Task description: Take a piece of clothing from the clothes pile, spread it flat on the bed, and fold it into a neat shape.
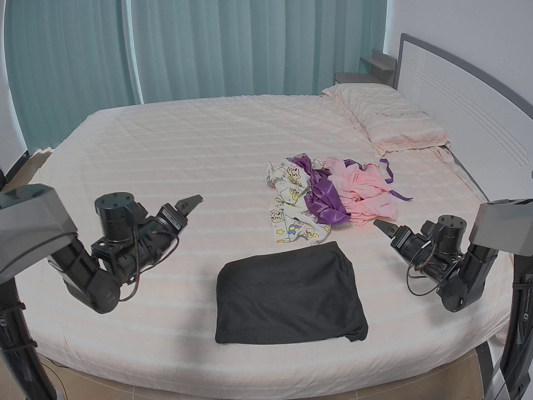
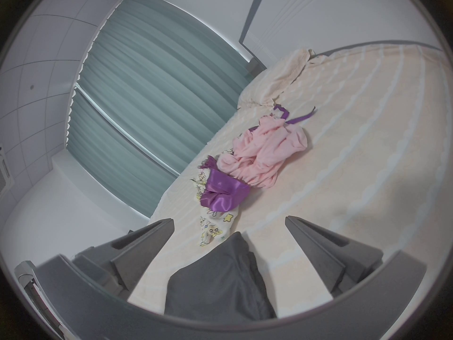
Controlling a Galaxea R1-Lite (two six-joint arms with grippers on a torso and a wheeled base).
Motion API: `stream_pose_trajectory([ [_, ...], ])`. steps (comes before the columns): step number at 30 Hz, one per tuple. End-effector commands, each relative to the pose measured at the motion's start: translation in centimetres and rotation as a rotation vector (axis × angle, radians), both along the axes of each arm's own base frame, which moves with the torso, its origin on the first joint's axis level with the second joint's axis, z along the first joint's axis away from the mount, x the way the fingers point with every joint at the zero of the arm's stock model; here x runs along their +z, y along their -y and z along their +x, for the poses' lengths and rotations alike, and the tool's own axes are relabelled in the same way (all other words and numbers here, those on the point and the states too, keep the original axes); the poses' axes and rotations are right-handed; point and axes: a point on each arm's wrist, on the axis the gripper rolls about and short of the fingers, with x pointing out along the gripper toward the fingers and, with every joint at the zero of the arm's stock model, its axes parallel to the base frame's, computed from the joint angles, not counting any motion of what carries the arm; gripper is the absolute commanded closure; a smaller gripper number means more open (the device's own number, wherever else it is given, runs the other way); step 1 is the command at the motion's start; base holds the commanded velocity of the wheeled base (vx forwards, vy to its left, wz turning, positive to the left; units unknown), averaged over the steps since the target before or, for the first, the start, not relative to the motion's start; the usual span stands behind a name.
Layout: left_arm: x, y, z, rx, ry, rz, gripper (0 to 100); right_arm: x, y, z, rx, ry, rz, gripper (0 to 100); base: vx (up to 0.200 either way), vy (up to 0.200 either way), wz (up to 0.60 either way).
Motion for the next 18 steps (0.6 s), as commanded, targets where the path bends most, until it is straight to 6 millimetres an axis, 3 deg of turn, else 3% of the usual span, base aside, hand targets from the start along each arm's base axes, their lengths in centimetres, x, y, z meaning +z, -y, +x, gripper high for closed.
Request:
stream_pose_trajectory([
  [1,7.0,-2.8,-4.4,0.037,0.131,-0.001,0,5.6,1.1,-5.2,-0.014,0.115,-0.011,0,0.000,0.000,0.00],
  [3,7.2,-3.4,-5.5,0.044,0.135,0.027,0,6.5,1.3,-6.3,-0.013,0.129,-0.027,0,0.000,0.000,0.00],
  [4,7.4,-4.2,-7.1,0.059,0.150,0.070,0,7.9,1.5,-8.0,-0.009,0.166,-0.053,0,0.000,0.000,0.00],
  [9,8.7,-6.6,-11.6,0.120,0.206,0.106,0,11.1,2.2,-12.7,-0.007,0.265,-0.117,0,0.000,0.000,0.00],
  [14,10.0,-7.6,-16.3,0.143,0.295,0.147,0,12.5,2.9,-17.9,-0.016,0.335,-0.166,0,0.000,0.000,0.00],
  [18,9.8,-8.0,-20.3,0.145,0.331,0.237,0,13.4,3.8,-20.5,-0.061,0.390,-0.174,0,0.000,0.000,0.00],
])
